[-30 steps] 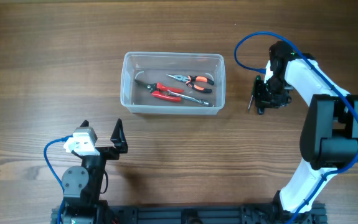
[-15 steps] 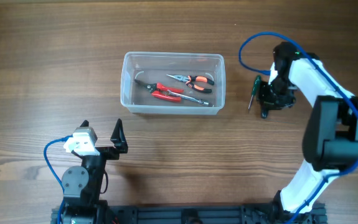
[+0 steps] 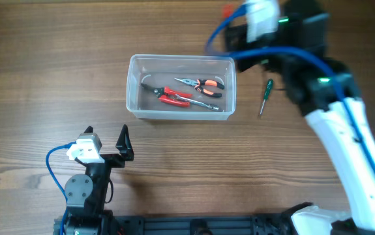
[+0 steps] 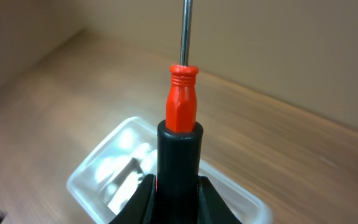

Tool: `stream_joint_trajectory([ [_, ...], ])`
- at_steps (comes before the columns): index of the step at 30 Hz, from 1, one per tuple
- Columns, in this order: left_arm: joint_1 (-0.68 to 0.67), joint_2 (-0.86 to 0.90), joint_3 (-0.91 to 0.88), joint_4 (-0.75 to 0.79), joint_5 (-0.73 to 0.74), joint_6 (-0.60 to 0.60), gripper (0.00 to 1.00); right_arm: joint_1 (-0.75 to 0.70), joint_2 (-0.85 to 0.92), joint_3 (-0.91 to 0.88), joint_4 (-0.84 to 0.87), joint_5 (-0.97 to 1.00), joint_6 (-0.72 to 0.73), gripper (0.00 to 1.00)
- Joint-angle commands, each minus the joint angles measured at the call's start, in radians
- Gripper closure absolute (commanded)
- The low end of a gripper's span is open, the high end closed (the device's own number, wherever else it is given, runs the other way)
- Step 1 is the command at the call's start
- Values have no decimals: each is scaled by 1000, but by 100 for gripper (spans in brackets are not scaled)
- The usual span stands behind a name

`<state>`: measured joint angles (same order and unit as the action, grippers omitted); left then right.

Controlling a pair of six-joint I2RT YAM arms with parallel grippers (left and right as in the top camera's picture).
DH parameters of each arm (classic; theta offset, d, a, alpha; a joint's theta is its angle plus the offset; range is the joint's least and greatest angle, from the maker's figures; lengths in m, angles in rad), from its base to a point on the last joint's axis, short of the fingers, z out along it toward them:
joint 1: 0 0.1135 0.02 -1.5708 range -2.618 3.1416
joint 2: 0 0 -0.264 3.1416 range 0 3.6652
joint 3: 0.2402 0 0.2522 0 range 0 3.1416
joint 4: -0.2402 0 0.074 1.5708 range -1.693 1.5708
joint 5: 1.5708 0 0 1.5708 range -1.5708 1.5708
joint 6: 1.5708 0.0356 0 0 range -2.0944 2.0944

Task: Pack container
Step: 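Carry the red screwdriver into the container and release it, then move the right gripper to the green screwdriver and grasp it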

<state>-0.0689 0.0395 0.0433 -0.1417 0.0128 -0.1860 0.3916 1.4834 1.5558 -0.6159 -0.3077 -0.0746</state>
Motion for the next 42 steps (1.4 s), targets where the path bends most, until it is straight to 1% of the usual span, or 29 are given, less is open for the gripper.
stream_joint_trajectory([
  [1,6,-5,-6,0,-3,-12,0,88,139,-12,19,-49,-306,96],
  [4,6,-5,-6,0,-3,-12,0,127,283,-12,21,-49,-497,96],
  [5,6,-5,-6,0,-3,-12,0,134,323,-12,20,-49,-521,96],
  [9,6,-5,-6,0,-3,-12,0,159,463,-12,16,-50,-537,96],
  [12,6,-5,-6,0,-3,-12,0,194,548,-12,-16,-50,-581,96],
  [15,6,-5,-6,0,-3,-12,0,225,579,-12,-47,-48,-611,96],
  [16,6,-5,-6,0,-3,-12,0,238,589,-12,-59,-31,-635,96],
  [20,6,-5,-6,0,-3,-12,0,263,584,-12,-70,82,-628,95],
  [21,6,-5,-6,0,-3,-12,0,264,577,-12,-72,139,-610,71],
  [22,6,-4,-6,0,-3,-12,0,264,570,-11,-70,199,-560,39],
  [24,6,-4,-6,0,-3,-12,0,251,541,-8,-70,327,-407,31],
  [25,6,-5,-6,0,-3,-12,0,240,522,-7,-77,355,-362,25],
  [26,6,-5,-6,0,-3,-12,0,225,497,-6,-87,361,-324,19],
  [27,6,-5,-6,0,-3,-12,0,208,466,-5,-96,360,-286,7],
  [28,6,-4,-6,0,-3,-12,0,187,430,-6,-103,360,-243,4],
  [31,6,-5,-6,0,-3,-12,0,105,296,-6,-127,360,-119,2],
  [33,6,-5,-6,0,-3,-12,0,14,202,-6,-143,360,-6,2],
  [34,6,-5,-6,0,-3,-12,0,-32,172,-6,-153,360,49,4],
  [35,6,-5,-6,0,-3,-12,0,-80,149,-6,-168,360,107,8],
  [37,6,-4,-6,0,-3,-12,0,-174,131,-6,-217,355,206,21],
  [39,6,-5,-6,0,-3,-12,0,-258,140,-14,-274,319,260,31],
  [40,6,-5,-6,0,-3,-12,0,-296,150,-31,-296,295,278,34],
  [42,6,-5,-6,0,-3,-12,0,-335,180,-82,-302,278,312,34],
])
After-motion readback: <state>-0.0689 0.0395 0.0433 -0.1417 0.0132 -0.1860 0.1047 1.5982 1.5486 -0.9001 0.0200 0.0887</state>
